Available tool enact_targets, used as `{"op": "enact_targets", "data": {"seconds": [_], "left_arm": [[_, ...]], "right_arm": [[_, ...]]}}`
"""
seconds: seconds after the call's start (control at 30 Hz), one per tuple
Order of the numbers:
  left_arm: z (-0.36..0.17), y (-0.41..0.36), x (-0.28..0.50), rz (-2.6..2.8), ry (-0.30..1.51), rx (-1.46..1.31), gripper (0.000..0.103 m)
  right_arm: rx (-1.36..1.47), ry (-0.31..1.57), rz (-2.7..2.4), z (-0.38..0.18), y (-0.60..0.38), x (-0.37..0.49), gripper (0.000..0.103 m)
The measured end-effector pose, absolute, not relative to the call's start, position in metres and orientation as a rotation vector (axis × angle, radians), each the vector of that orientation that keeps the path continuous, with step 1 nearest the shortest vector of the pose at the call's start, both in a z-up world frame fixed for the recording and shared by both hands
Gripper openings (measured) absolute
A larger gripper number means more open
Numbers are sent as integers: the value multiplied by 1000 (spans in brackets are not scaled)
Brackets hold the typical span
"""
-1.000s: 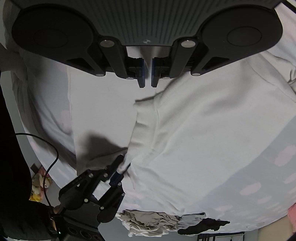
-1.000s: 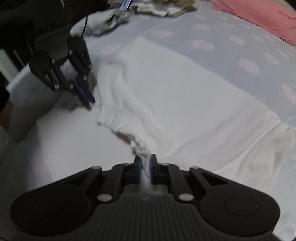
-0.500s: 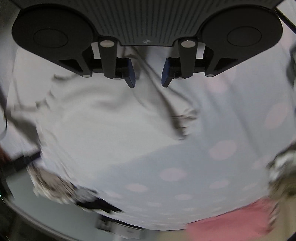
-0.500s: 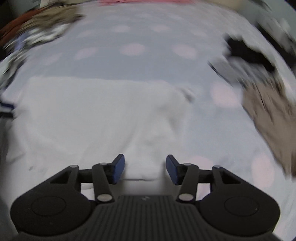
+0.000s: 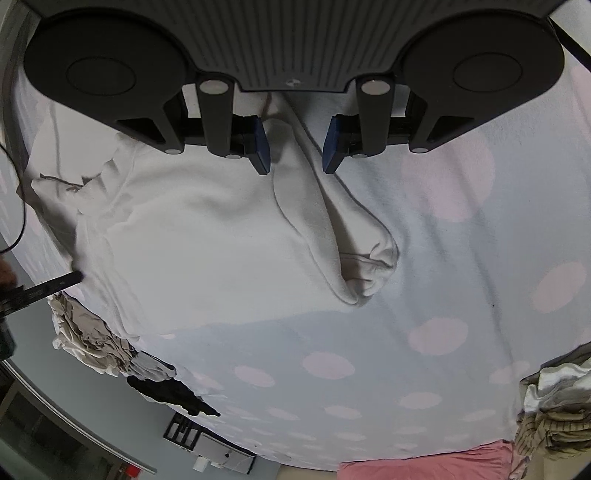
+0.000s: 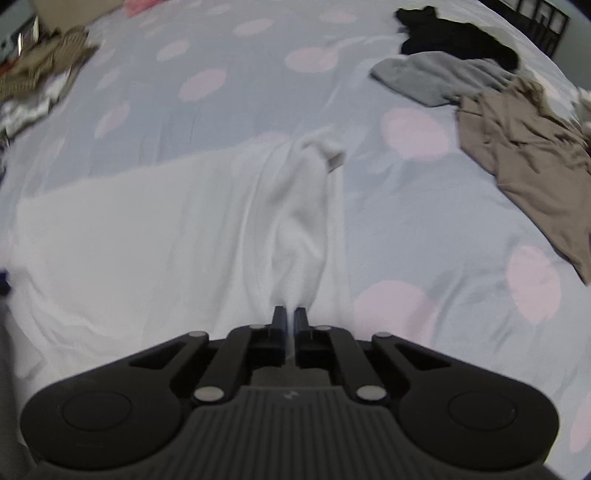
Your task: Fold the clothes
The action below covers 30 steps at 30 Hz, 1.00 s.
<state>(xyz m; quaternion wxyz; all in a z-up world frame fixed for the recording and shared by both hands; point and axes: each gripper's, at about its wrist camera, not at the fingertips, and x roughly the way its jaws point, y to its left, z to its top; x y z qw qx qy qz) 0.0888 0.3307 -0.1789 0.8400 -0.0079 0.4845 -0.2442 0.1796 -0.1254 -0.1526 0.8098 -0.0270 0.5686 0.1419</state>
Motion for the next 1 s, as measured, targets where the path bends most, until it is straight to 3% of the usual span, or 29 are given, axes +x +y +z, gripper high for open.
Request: {"op": "enact_targets", "data": {"seconds": [0.3, 0.37, 0.43, 0.67, 0.8, 0.83, 0.9, 1.0], "left_arm": [[-178, 329, 90, -533, 1039, -1, 28], [-178, 328, 91, -532, 1042, 0, 28], [-180, 329, 90, -527, 1051, 0, 28], [-180, 320, 89, -557, 1057, 5, 28], [-181, 318, 91, -563, 1062, -13, 28], [-180, 318, 92, -564, 1062, -28, 28], [-179, 319, 91, -564, 1056, -47, 28], [-179, 320, 89, -560, 1051, -48, 28]], "right_arm": [[-210, 1301, 278, -178, -124, 179, 6], [-225, 1301, 278, -175, -121, 182, 17], [-230, 1295, 275, -171, -121, 183, 38], [-118, 1052, 265, -147, -123, 192, 40], [-99, 992, 278, -147, -115, 210, 36], [-86, 1045, 281, -153, -114, 216, 9], [-27, 1117, 275, -162, -120, 224, 4], [-23, 1072, 227, -150, -127, 223, 3]]}}
